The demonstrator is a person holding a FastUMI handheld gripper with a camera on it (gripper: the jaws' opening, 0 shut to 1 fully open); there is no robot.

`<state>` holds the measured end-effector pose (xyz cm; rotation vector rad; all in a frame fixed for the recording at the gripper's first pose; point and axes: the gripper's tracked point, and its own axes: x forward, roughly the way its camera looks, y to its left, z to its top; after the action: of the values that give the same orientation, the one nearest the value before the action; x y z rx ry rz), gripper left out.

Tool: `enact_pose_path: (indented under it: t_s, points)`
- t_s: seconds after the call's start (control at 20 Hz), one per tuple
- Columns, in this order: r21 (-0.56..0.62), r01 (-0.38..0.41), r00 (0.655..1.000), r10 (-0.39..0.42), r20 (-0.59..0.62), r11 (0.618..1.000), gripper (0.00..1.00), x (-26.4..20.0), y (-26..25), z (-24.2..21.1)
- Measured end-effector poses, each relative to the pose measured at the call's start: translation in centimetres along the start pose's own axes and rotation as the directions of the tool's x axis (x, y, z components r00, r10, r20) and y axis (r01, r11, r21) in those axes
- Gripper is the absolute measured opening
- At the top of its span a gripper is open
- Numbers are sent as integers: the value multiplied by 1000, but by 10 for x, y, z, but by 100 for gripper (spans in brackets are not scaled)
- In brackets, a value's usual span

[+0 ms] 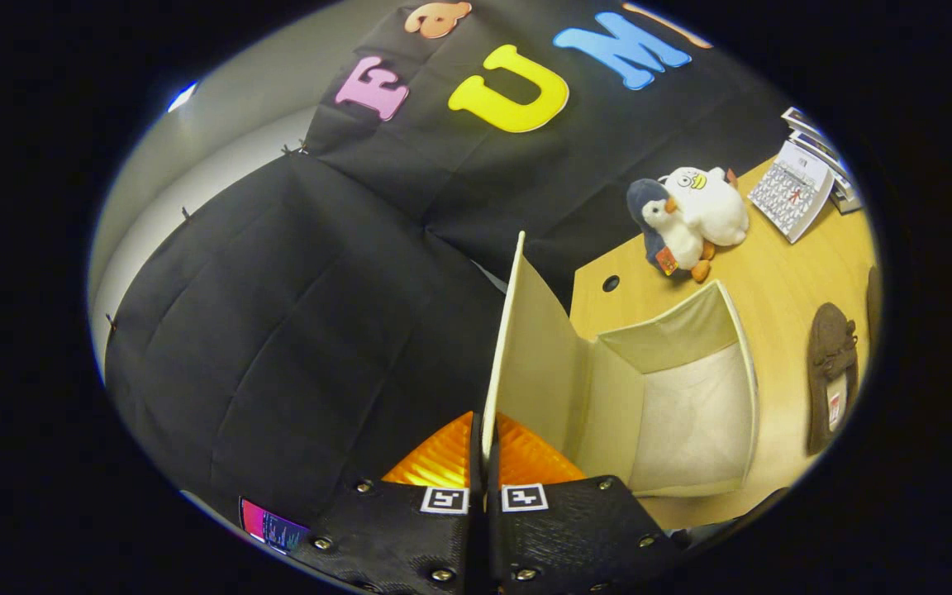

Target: Open the storage box then place both shoes into the box .Put the left shoe in first, then the right shoe, with the right side of both shoes facing outward in a uniform manner.

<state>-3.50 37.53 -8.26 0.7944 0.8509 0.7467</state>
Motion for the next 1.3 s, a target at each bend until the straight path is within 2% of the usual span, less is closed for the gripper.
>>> enact_pose_path:
  t_s: [0.3, 0.4, 0.45, 0.5, 0.55, 0.7, 0.85, 1.0, 1.15, 1.3]
  points:
    - [-67, -40, 999, 39, -14, 997, 10, 24, 24, -14]
    - [-93, -52, 999, 50, -20, 994, 17, 27, 31, -16]
    - [-123, -54, 998, 52, -23, 991, 29, 29, 33, -16]
    - [-167, -38, 999, 34, -29, 985, 52, 31, 30, -15]
    - [-211, -25, 999, 19, -30, 977, 52, 31, 30, -17]
    - [-312, -43, 999, 32, -42, 949, 97, 29, 38, -21]
    - [-398, -97, 995, 79, -61, 912, 97, 33, 64, -25]
    - [-428, -174, 984, 144, -102, 887, 98, 35, 87, -35]
    - [-458, -157, 987, 125, -101, 875, 97, 33, 79, -36]
    - [-493, -88, 996, 72, -51, 866, 97, 21, 58, -20]
